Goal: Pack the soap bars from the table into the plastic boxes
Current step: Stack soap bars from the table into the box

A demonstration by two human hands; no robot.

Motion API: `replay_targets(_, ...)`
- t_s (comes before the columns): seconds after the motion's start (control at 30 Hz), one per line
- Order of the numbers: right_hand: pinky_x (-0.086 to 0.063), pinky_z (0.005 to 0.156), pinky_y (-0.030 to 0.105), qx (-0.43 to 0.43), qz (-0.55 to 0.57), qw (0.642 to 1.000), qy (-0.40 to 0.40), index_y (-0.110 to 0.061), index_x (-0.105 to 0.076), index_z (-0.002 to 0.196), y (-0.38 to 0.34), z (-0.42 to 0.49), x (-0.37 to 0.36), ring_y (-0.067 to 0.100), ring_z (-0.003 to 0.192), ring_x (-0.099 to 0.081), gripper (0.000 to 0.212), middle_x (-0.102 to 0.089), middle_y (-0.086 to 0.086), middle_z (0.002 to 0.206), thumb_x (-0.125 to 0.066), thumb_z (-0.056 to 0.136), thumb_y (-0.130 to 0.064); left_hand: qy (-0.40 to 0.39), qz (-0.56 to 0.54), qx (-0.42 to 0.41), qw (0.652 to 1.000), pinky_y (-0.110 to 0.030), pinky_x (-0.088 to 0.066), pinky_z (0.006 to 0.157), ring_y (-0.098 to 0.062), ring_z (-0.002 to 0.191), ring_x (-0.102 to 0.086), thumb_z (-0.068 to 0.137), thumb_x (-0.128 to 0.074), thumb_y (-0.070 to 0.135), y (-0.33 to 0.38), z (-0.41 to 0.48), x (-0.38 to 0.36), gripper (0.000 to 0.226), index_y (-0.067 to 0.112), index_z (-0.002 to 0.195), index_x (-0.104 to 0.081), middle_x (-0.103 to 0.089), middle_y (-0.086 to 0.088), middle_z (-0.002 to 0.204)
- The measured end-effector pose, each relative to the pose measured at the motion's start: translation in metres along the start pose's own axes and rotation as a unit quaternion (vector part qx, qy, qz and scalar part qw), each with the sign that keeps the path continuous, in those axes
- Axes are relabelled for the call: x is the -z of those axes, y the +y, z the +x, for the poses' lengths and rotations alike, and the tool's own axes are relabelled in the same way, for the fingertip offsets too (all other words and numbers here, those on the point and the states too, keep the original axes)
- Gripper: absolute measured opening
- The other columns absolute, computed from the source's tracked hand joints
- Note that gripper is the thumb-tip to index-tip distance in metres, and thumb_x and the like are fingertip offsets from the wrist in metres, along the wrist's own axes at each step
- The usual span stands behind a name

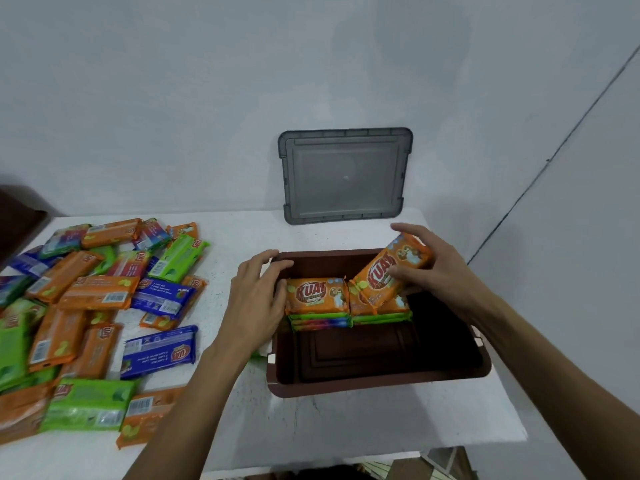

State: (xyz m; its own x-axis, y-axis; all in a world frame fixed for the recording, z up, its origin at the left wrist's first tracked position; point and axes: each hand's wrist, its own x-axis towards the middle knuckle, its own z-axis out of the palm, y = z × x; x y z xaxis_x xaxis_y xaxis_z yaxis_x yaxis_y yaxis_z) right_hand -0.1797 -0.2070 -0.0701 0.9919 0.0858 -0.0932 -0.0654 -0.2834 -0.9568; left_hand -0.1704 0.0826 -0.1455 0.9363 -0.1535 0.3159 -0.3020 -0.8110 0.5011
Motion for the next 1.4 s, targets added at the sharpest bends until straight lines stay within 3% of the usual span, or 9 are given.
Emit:
replay_targets(0.13,-0.062,0.071,0.037,-0.023,0.0,1.0,0.018,-0.019,-0.064,0.118,0.006,-0.004,0.002,0.024,0.101,-0.067,0.031,-0.058,0.008,0.118,-0.066,0.09,-0.008,-0.007,0.006,0.008,1.0,-0.044,-0.042,0.099,-0.023,0.124,-0.045,0.093,-0.045,0.022,0.002,-0.001,0.0,0.034,0.018,0.124,-0.06,-0.048,-0.003,0.139)
replay_targets(0.3,-0.061,0.076,0.04,-0.08,0.002,0.996,0.03,-0.018,-0.057,0.125,0.016,-0.004,-0.004,0.025,0.107,-0.063,0.035,-0.052,0.006,0.125,-0.051,0.095,-0.003,-0.012,0.018,0.02,1.0,-0.044,-0.04,0.101,-0.025,0.125,-0.044,0.095,-0.052,0.014,0.003,-0.001,-0.001,0.032,0.017,0.126,-0.059,-0.047,-0.004,0.141)
replay_targets(0.43,-0.061,0.079,0.041,-0.103,0.002,0.995,0.006,-0.021,-0.053,0.13,0.028,-0.001,-0.008,0.023,0.106,-0.064,0.043,-0.054,0.004,0.124,-0.058,0.092,-0.001,-0.015,0.027,0.022,0.999,-0.044,-0.039,0.101,-0.026,0.125,-0.044,0.095,-0.052,0.014,0.005,0.0,-0.001,0.033,0.015,0.127,-0.059,-0.047,-0.005,0.142)
replay_targets(0.57,-0.057,0.088,0.034,-0.113,-0.145,0.983,-0.016,-0.025,-0.042,0.141,0.037,0.002,-0.008,0.018,0.111,-0.06,0.057,-0.055,0.002,0.129,-0.064,0.091,-0.009,-0.016,0.039,0.017,0.999,-0.045,-0.041,0.101,-0.027,0.125,-0.045,0.094,-0.052,0.013,0.004,0.0,-0.001,0.034,0.014,0.127,-0.059,-0.047,-0.005,0.141)
replay_targets(0.63,-0.05,0.086,0.024,-0.095,-0.305,0.948,-0.004,-0.021,-0.039,0.144,0.037,0.003,-0.009,0.02,0.112,-0.058,0.056,-0.056,0.004,0.13,-0.062,0.093,-0.016,-0.016,0.045,0.016,0.999,-0.046,-0.041,0.1,-0.027,0.124,-0.045,0.094,-0.053,0.012,0.004,0.001,-0.001,0.034,0.014,0.127,-0.059,-0.048,-0.006,0.141)
replay_targets(0.7,-0.047,0.089,0.026,-0.076,-0.376,0.923,0.004,-0.016,-0.042,0.142,0.039,0.001,-0.012,0.023,0.116,-0.058,0.05,-0.057,0.008,0.133,-0.059,0.095,-0.019,-0.016,0.048,0.017,0.999,-0.046,-0.042,0.1,-0.028,0.124,-0.046,0.093,-0.053,0.011,0.005,0.001,-0.001,0.034,0.013,0.127,-0.059,-0.048,-0.007,0.141)
replay_targets(0.97,-0.05,0.092,0.033,-0.034,-0.422,0.906,-0.009,-0.01,-0.05,0.138,0.047,0.002,-0.02,0.027,0.11,-0.062,0.043,-0.061,0.013,0.128,-0.054,0.097,-0.023,-0.018,0.031,0.031,0.999,-0.044,-0.042,0.102,-0.025,0.124,-0.047,0.094,-0.052,0.011,0.007,0.0,-0.001,0.034,0.012,0.127,-0.059,-0.047,-0.005,0.142)
replay_targets(1.17,-0.046,0.098,0.036,-0.023,-0.442,0.896,-0.023,-0.008,-0.046,0.141,0.051,0.005,-0.023,0.029,0.115,-0.056,0.046,-0.055,0.017,0.13,-0.052,0.098,-0.025,-0.02,0.006,0.045,0.999,-0.041,-0.048,0.095,-0.021,0.114,-0.056,0.096,-0.05,0.012,0.011,-0.001,0.001,0.034,0.013,0.129,-0.058,-0.044,-0.003,0.144)
replay_targets(1.4,-0.046,0.096,0.04,-0.038,-0.477,0.878,-0.012,-0.017,-0.034,0.147,0.049,-0.005,-0.027,0.032,0.114,-0.052,0.057,-0.05,0.018,0.131,-0.051,0.097,-0.036,-0.017,-0.011,0.051,0.998,-0.037,-0.045,0.099,-0.019,0.12,-0.054,0.098,-0.047,0.018,0.01,-0.004,0.0,0.033,0.014,0.129,-0.058,-0.042,0.001,0.147)
